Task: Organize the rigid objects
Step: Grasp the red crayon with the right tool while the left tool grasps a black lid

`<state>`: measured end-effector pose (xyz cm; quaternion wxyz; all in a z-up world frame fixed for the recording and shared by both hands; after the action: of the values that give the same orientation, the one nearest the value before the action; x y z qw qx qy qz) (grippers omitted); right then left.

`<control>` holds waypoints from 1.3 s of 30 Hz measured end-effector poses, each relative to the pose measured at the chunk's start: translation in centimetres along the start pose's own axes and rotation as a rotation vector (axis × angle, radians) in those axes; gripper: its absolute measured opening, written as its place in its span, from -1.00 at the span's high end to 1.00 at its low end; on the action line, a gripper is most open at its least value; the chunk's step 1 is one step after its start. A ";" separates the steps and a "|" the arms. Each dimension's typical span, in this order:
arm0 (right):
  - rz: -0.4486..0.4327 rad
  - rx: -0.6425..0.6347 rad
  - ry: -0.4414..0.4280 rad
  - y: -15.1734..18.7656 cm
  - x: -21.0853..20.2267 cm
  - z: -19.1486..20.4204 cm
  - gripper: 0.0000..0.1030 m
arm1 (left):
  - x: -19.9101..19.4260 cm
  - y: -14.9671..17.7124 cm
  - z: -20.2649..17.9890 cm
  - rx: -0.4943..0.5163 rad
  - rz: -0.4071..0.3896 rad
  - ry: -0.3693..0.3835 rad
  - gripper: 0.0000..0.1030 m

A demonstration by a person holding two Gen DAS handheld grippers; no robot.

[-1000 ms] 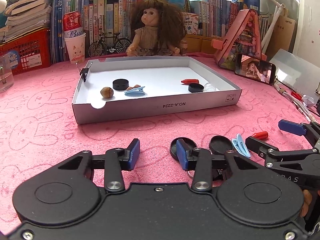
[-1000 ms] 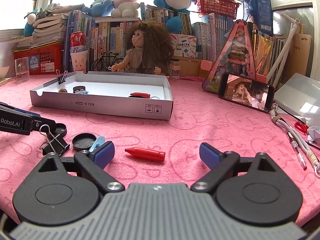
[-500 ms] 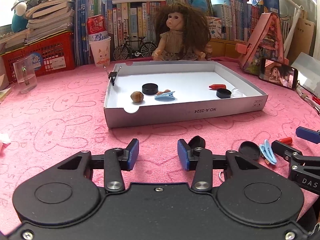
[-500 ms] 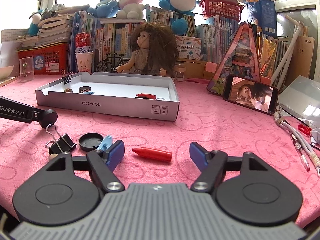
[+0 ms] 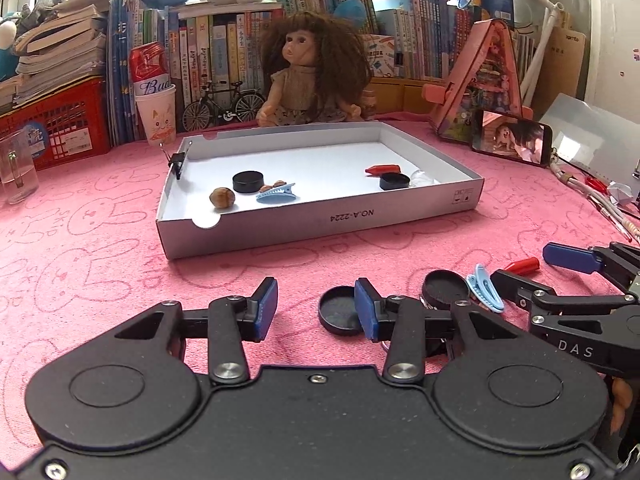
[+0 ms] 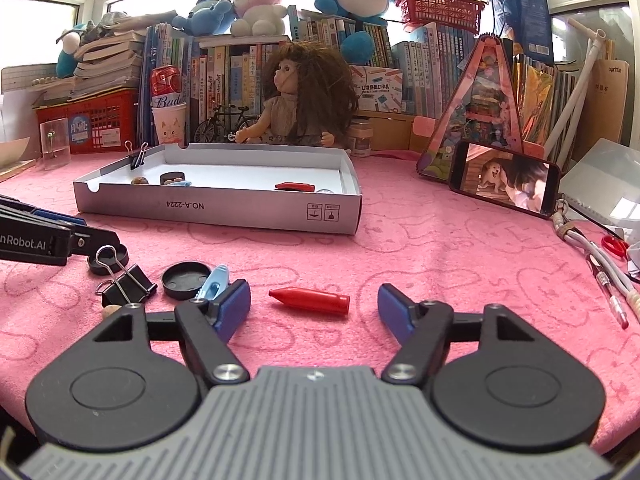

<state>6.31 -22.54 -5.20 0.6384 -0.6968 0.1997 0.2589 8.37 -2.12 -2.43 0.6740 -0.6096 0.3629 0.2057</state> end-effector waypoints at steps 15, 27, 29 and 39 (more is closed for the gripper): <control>0.008 0.055 -0.013 -0.3 0.1 -0.7 -0.35 | 0.3 0.2 1.0 -0.037 0.008 -0.051 0.22; 0.003 0.061 -0.031 -0.2 -0.3 -0.1 0.05 | -0.2 0.2 2.3 -0.073 -0.017 -0.080 0.19; 0.001 0.062 -0.032 -0.2 -0.4 -0.1 0.05 | -0.5 0.2 2.2 -0.067 -0.026 -0.055 0.19; 0.004 0.073 -0.034 -0.2 -0.2 -0.2 0.04 | -0.6 1.5 0.2 -0.007 -0.023 0.013 0.16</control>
<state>6.25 -22.75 -4.90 0.6664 -0.6679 0.1994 0.2647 6.99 -1.56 -3.00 0.6719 -0.6175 0.3595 0.1950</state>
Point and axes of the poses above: each gripper's, at about its wrist camera, not at the fingertips, and x roughly the way its jaws point, z to its left, y to its underside, the point moved 5 cm from there along x, roughly the way its jaws point, and after that the axes turned 14 degrees about z, right-handed, at the moved point
